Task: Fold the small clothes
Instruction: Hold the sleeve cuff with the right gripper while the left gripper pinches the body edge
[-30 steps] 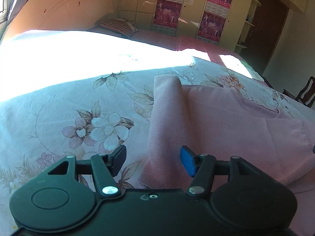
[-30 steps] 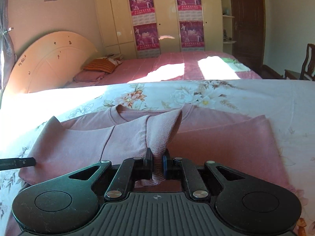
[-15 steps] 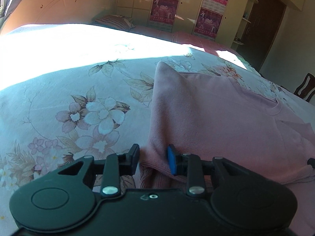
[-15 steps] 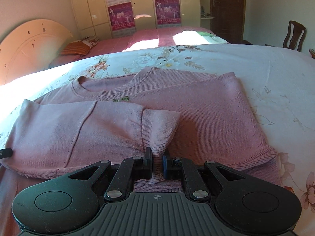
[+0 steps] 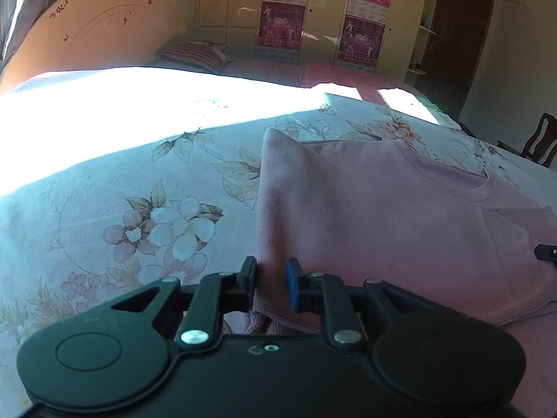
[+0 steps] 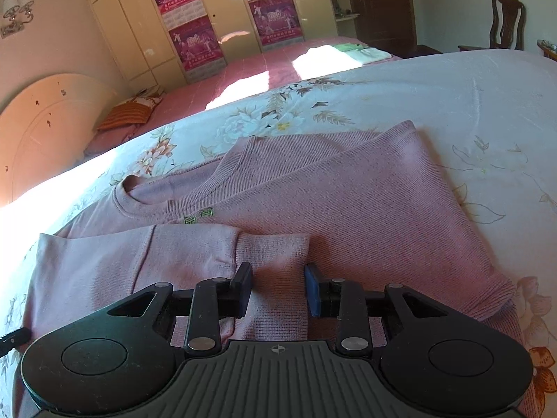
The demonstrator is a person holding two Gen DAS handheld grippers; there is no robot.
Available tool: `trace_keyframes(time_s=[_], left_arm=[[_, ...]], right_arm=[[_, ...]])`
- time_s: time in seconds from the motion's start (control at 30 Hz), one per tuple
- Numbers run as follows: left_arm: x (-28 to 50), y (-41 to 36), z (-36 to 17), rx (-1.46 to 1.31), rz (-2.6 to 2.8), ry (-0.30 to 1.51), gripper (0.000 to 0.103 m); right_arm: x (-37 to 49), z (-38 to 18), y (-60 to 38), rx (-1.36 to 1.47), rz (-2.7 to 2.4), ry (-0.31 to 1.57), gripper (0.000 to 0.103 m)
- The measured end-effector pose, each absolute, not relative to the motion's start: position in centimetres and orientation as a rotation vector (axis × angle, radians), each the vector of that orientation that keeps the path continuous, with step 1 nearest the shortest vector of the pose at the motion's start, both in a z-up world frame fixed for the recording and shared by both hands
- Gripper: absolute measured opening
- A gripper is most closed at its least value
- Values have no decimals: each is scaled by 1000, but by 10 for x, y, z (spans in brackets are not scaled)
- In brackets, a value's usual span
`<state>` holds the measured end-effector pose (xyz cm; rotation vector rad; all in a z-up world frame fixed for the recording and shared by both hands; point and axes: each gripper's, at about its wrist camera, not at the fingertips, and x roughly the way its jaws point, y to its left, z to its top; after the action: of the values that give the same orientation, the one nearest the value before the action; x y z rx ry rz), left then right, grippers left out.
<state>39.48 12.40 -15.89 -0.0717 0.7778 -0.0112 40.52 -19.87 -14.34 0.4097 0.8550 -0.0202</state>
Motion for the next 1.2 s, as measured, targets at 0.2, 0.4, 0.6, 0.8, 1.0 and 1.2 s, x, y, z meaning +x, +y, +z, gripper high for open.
trace_keyframes(time_s=[0.2, 0.4, 0.6, 0.8, 1.0, 1.2], left_arm=[[435, 114, -148, -88, -14, 760, 35], [486, 118, -167, -102, 23, 805, 34], [498, 119, -172, -100, 20, 801, 35], [503, 108, -176, -45, -26, 782, 38], [512, 112, -182, -34, 10, 783, 49], [521, 103, -169, -8, -9, 739, 48]], right_arm=[[418, -146, -203, 420, -21, 850, 40], [418, -149, -202, 398, -10, 842, 52], [417, -142, -188, 322, 60, 820, 8], [408, -153, -196, 298, -43, 804, 8], [408, -153, -193, 263, -52, 802, 10], [401, -146, -195, 242, -78, 803, 17]])
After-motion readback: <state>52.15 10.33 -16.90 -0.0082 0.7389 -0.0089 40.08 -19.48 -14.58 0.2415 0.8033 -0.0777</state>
